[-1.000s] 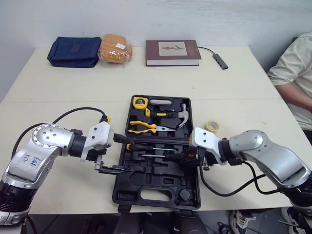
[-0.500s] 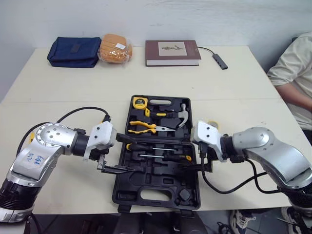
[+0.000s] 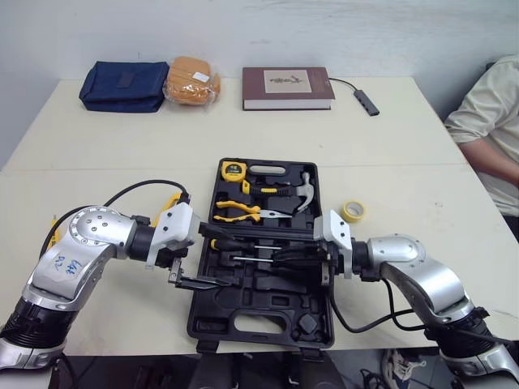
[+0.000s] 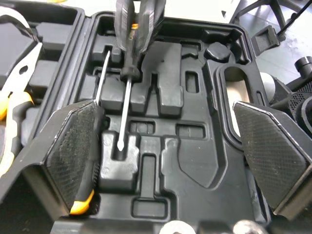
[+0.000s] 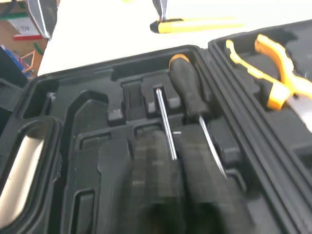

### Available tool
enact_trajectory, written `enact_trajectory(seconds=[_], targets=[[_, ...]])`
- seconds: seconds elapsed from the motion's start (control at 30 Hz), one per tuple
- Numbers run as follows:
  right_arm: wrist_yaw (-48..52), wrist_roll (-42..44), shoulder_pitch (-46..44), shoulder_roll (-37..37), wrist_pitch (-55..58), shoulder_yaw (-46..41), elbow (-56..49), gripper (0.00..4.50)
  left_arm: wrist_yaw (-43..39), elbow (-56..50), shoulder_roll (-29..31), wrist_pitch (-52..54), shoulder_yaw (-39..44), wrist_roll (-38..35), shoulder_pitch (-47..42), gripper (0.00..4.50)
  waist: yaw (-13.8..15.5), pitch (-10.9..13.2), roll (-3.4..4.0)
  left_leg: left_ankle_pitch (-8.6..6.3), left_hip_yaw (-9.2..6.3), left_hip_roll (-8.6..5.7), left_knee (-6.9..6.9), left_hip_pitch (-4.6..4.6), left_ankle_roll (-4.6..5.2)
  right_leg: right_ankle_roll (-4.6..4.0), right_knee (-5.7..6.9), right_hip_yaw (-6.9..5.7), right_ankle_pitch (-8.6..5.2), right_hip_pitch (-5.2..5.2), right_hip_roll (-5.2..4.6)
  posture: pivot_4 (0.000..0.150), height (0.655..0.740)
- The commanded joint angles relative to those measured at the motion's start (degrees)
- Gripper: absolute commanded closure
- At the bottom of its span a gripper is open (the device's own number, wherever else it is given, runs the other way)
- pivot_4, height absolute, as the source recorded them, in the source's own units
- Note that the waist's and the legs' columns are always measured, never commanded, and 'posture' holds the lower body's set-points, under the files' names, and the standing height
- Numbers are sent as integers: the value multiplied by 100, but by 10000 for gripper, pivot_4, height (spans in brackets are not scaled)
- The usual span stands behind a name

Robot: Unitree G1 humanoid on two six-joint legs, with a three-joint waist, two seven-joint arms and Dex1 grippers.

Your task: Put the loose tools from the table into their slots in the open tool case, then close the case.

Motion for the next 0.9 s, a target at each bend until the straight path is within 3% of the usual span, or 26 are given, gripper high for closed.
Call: enact_trajectory(seconds=[0.03,0.7,0.9], targets=[[106,-144,0,18,-135,132,100,44721,29,-60,-23,-10,-4,-3,-89,0,1,0,0,0,0,0,0,0,0,0,0,0,0,0,0,1500,7400],[-328,-1343,-214,-568,1019,1124,349,44721,-8,265,-142,-218,-76,150,-151,0,7,-12,-11,-5,-14,1,1,52,-5,-1,-28,-3,-1,55,-2,1500,7400],[-462,-757,-103,-365,880,442,-234,44721,79,493,-204,-433,-7,245,40,0,21,-29,-7,-10,-31,1,-1,57,-7,-2,-42,-14,-1,71,-4,1500,7400]])
